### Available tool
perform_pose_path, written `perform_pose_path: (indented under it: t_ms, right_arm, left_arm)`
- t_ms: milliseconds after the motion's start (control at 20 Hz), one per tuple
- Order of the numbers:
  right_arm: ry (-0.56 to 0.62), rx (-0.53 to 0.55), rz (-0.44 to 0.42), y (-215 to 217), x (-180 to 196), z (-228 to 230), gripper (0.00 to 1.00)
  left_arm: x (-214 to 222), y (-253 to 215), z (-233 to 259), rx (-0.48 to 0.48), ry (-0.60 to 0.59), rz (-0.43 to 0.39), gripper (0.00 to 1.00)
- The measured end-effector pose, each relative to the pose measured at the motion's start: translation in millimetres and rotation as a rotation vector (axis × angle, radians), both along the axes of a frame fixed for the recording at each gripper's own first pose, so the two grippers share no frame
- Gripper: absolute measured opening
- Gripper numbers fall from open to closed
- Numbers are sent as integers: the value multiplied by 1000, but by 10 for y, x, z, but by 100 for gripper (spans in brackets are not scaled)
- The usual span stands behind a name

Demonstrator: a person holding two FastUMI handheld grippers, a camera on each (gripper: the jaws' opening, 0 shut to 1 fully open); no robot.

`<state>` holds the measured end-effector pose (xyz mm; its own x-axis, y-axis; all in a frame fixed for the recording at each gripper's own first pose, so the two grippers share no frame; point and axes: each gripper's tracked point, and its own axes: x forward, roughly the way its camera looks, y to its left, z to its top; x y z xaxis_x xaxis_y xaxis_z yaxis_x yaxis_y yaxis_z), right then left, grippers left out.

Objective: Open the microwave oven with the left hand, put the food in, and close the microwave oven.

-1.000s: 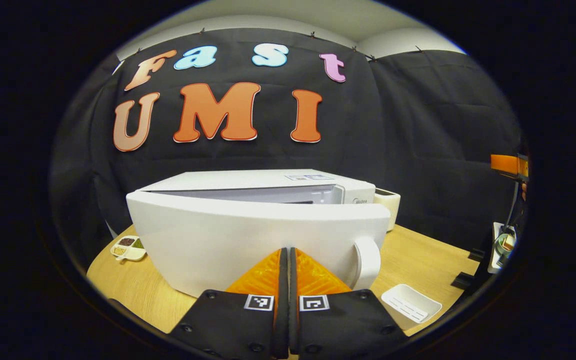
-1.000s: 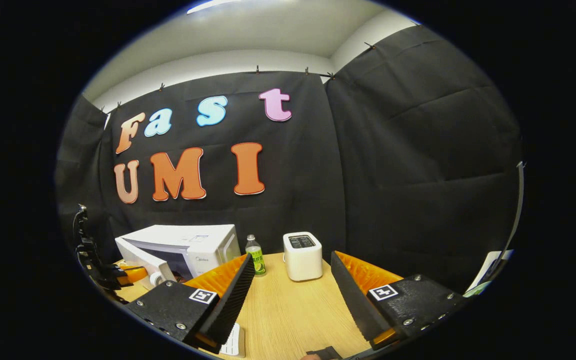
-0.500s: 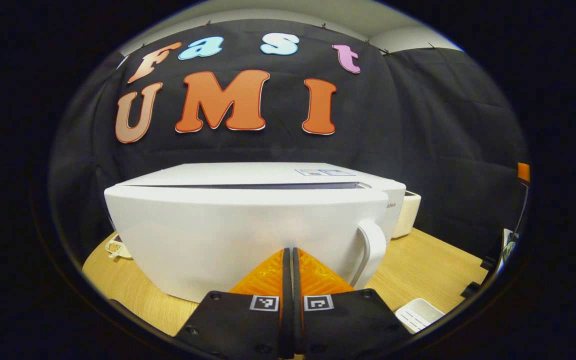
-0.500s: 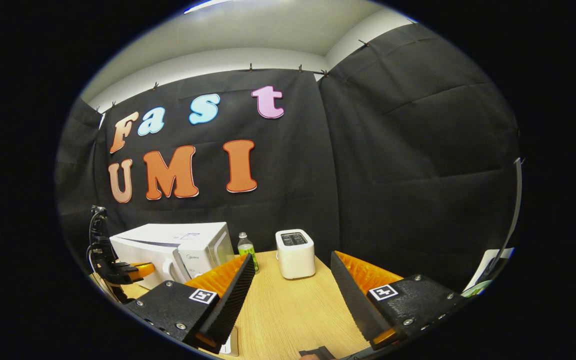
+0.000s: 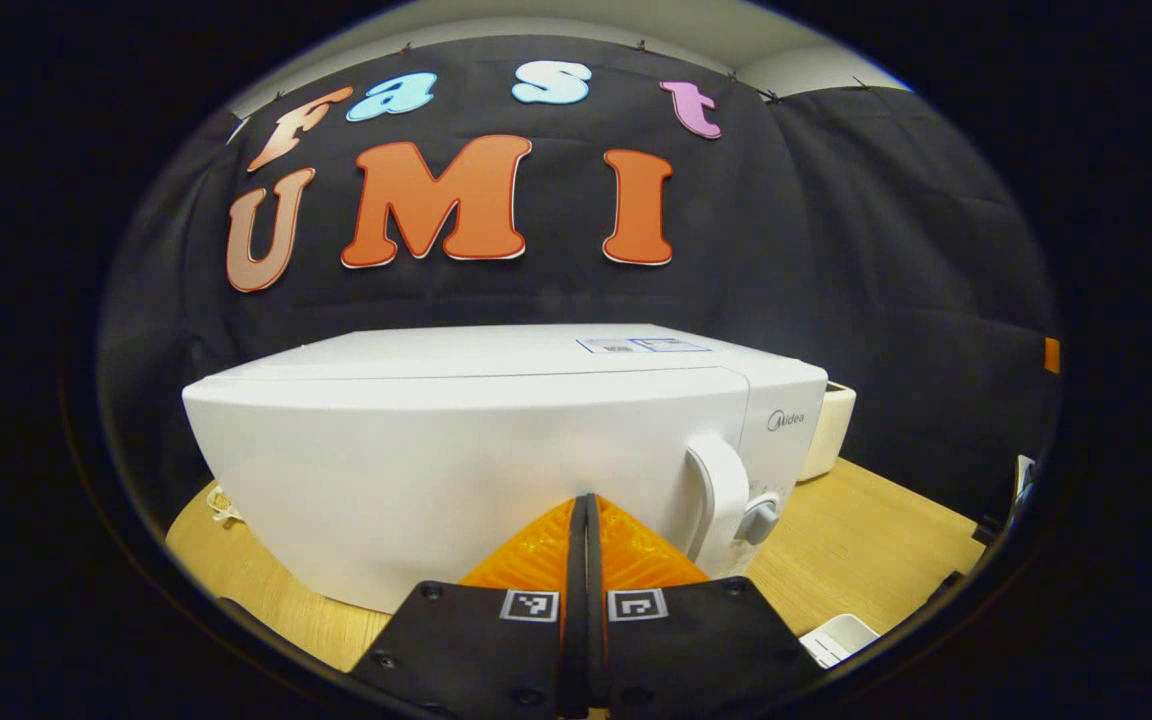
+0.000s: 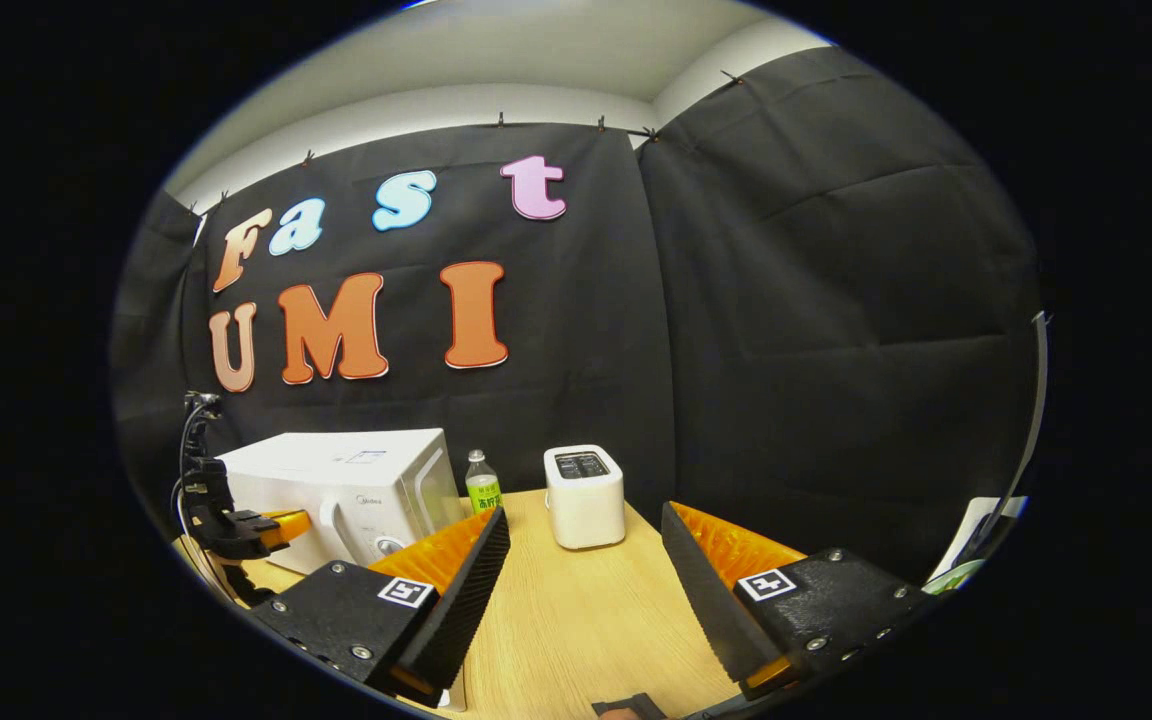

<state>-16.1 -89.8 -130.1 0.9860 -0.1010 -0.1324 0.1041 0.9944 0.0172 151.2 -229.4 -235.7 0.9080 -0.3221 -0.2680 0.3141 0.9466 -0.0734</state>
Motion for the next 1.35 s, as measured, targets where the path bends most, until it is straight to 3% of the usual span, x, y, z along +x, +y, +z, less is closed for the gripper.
perform_pose_path:
  t_ms: [100, 250, 450, 800, 900, 950, 1050, 1200, 1300, 1350]
  right_arm:
    - [4, 1, 10, 57, 2, -3, 95]
    - [-1, -12, 15, 104, 5, 43, 95]
    - [-10, -9, 20, 180, 20, 150, 95]
    - [-33, -19, 71, 509, 39, 413, 95]
    - [-52, -31, 87, 619, 36, 504, 95]
    - [-58, -36, 97, 686, 23, 554, 100]
    - [-64, -36, 122, 826, -2, 614, 95]
    - [-74, -42, 152, 998, -18, 697, 95]
    - [-82, -47, 169, 1092, -45, 742, 95]
    - [-83, -45, 176, 1137, -50, 754, 95]
  left_arm:
    - [-36, -65, -88, -8, 38, -28, 4]
    - [-45, 94, 22, 32, 20, 5, 4]
    - [-225, 297, 397, -2, -3, -10, 4]
    - [-616, 1368, 1467, -67, -117, 101, 4]
    - [-741, 1720, 1680, -43, -143, 138, 4]
    - [-792, 1918, 1763, -19, -162, 170, 4]
    - [-925, 2245, 1890, 16, -185, 225, 4]
    - [-1157, 2435, 1847, 81, -155, 230, 4]
    - [-1269, 2553, 1832, 145, -149, 238, 10]
    - [-1315, 2558, 1879, 134, -155, 234, 22]
